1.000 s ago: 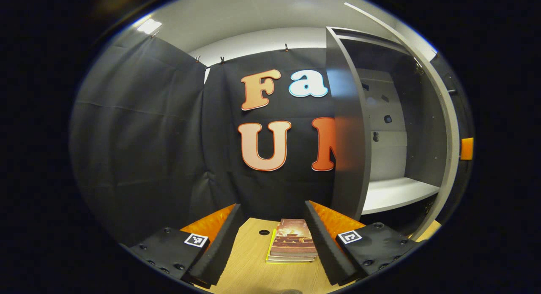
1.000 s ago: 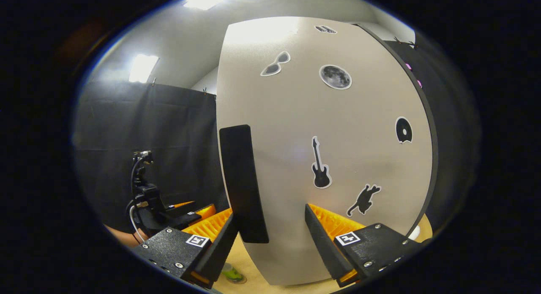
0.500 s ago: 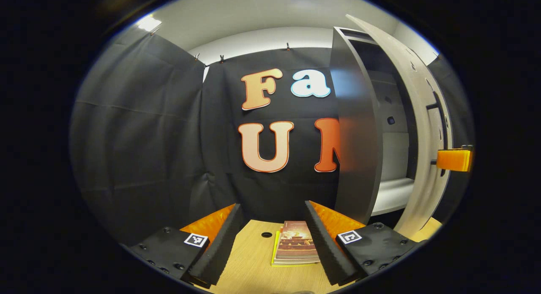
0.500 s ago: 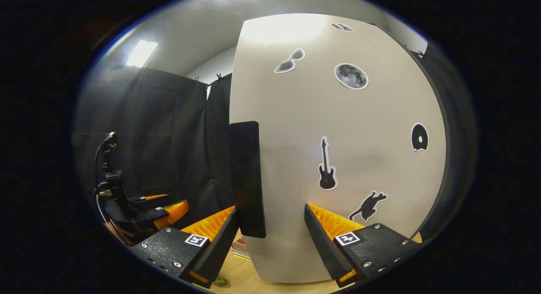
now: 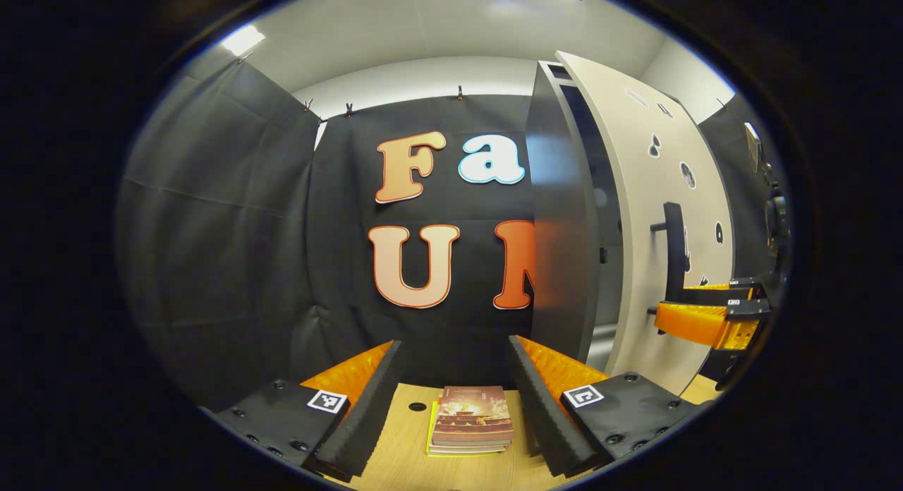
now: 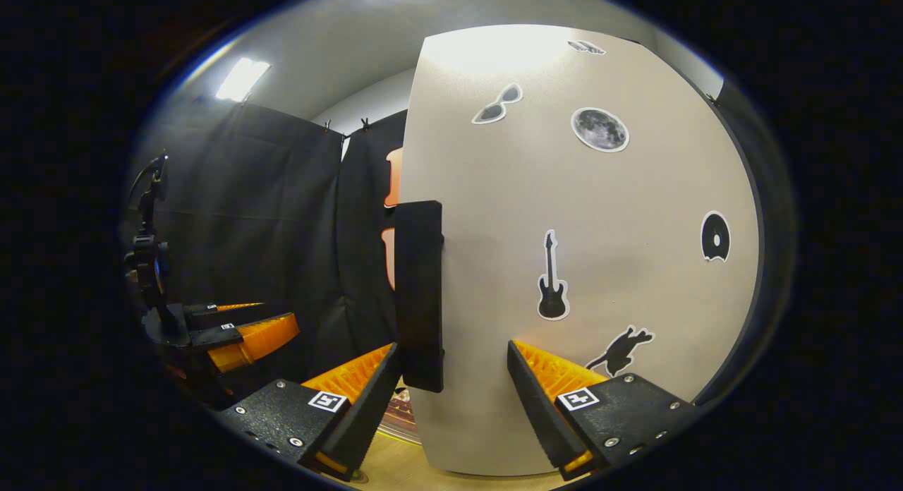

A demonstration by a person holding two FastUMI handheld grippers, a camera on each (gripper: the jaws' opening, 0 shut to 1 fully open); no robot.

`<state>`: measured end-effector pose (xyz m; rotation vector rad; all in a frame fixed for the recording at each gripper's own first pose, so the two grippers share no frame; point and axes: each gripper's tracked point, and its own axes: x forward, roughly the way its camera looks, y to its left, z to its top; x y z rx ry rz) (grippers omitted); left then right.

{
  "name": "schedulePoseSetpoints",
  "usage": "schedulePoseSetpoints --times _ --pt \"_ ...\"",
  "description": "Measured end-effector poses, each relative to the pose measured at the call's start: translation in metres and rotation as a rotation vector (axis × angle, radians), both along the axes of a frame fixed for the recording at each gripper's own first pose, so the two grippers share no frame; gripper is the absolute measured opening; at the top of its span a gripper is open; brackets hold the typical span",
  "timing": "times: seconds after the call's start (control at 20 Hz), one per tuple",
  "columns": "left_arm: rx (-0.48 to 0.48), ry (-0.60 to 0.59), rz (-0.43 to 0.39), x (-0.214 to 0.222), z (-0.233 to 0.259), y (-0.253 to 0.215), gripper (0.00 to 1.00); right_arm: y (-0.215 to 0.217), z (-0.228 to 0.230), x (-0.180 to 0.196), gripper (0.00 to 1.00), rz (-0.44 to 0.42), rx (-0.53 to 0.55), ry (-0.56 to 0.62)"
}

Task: Open the cabinet door with the right hand, grasp the bottle in the cabinet with the left hand and place it on the coaster, then close the cabinet door with the right hand.

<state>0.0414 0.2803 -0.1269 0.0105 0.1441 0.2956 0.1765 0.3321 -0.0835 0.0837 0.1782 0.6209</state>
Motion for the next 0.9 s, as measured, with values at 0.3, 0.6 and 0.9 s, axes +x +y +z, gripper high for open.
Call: schedulePoseSetpoints --times 0.3,0.6,0.9 --pt "-0.037 0.013 -0.024 0.003 0.005 -0.012 0.99 -0.037 0.020 -0.011 0.93 -0.026 0.007 -0.037" --pt "-0.049 -0.015 -0.051 0.004 0.030 -0.045 0.91 -0.102 0.037 -0.037 0.93 -0.131 -0.034 -0.068" --pt "-0.039 -0.063 -0.073 0.002 0.072 -0.086 0.91 -0.163 0.059 -0.052 0.93 -0.242 -0.059 -0.105"
